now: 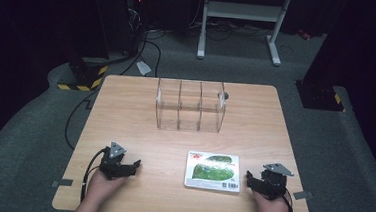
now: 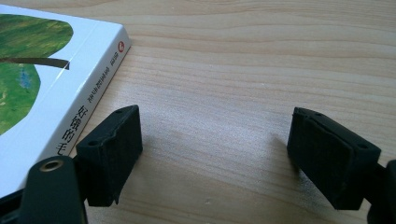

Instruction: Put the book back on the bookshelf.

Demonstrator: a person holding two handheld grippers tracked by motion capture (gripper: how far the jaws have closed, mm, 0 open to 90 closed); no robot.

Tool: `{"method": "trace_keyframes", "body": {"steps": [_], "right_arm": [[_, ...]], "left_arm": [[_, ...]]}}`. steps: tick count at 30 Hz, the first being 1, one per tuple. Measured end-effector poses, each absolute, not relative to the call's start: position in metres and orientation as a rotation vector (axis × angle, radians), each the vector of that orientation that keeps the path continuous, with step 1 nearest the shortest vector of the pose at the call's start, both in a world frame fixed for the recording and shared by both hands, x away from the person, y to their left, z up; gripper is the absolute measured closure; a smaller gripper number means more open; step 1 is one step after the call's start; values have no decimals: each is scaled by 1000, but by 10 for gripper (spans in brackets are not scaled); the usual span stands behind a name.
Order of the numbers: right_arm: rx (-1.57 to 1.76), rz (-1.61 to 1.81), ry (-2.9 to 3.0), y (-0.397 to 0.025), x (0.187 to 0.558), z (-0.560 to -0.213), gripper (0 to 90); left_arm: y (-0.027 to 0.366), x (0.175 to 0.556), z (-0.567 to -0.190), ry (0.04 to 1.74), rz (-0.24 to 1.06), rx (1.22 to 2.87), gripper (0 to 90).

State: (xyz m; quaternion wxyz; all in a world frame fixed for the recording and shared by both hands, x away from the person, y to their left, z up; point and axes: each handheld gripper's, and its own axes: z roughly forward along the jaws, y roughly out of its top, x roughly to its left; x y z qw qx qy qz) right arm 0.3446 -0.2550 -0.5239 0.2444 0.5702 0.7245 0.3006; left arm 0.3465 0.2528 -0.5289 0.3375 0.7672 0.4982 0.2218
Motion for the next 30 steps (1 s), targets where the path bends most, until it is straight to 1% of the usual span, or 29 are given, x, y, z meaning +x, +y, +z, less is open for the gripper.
{"method": "trace_keyframes", "body": {"steps": [14, 18, 26, 30], "right_arm": [[1552, 825, 1983, -255, 345, -524, 178], [1549, 818, 1982, -255, 344, -523, 194], [1570, 876, 1974, -262, 346, -520, 202], [1583, 901, 1961, -264, 344, -515, 206]], "left_arm": [[253, 345, -529, 1314, 580, 1995, 161], [252, 344, -529, 1326, 609, 1989, 164], [252, 345, -529, 1327, 588, 1994, 149], [252, 345, -528, 1326, 584, 1998, 155]]}}
